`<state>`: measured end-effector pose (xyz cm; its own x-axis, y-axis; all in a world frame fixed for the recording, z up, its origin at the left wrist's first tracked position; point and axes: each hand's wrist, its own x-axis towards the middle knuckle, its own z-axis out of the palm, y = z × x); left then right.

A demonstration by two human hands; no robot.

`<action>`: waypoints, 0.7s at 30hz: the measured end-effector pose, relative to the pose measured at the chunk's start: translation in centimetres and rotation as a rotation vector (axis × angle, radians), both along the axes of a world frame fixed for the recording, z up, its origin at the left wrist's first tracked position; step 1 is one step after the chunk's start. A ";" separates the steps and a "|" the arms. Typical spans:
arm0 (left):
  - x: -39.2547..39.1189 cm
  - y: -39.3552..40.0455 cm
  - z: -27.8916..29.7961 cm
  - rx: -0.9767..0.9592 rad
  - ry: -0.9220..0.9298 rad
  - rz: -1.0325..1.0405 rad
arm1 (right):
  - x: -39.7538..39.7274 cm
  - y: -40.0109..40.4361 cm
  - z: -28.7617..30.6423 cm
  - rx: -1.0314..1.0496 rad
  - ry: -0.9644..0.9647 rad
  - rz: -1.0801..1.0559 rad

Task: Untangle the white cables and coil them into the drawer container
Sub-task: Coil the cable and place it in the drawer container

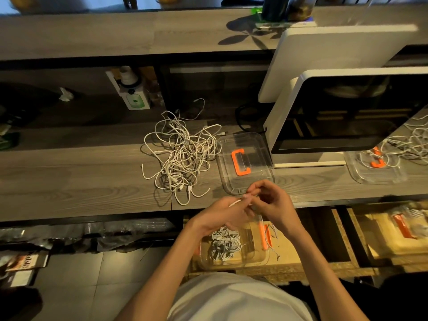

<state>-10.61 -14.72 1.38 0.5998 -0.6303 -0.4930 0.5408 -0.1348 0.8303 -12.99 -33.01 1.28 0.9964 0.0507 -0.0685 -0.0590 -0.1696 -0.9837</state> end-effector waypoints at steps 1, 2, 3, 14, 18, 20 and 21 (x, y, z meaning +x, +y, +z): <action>0.1 0.2 0.0 0.015 -0.039 0.007 | 0.1 -0.4 0.0 -0.012 -0.003 0.002; 0.1 0.2 -0.1 0.028 -0.068 0.030 | 0.2 -0.9 0.0 -0.050 -0.010 -0.002; 0.2 0.4 -0.2 0.033 -0.089 0.071 | 0.2 -1.6 0.0 -0.103 -0.016 -0.011; 1.3 0.2 -0.5 0.001 -0.210 0.672 | -1.1 -3.7 -1.1 -0.251 0.020 0.094; 1.9 0.6 -0.5 -0.200 -0.004 0.890 | -1.3 -2.6 -1.4 -0.275 0.012 0.176; 2.0 0.8 -0.5 -0.261 0.075 0.963 | -1.3 -2.0 -1.4 -0.223 0.017 0.158; 2.1 0.9 -0.6 -0.282 0.096 0.989 | -1.3 -1.6 -1.3 -0.197 0.020 0.156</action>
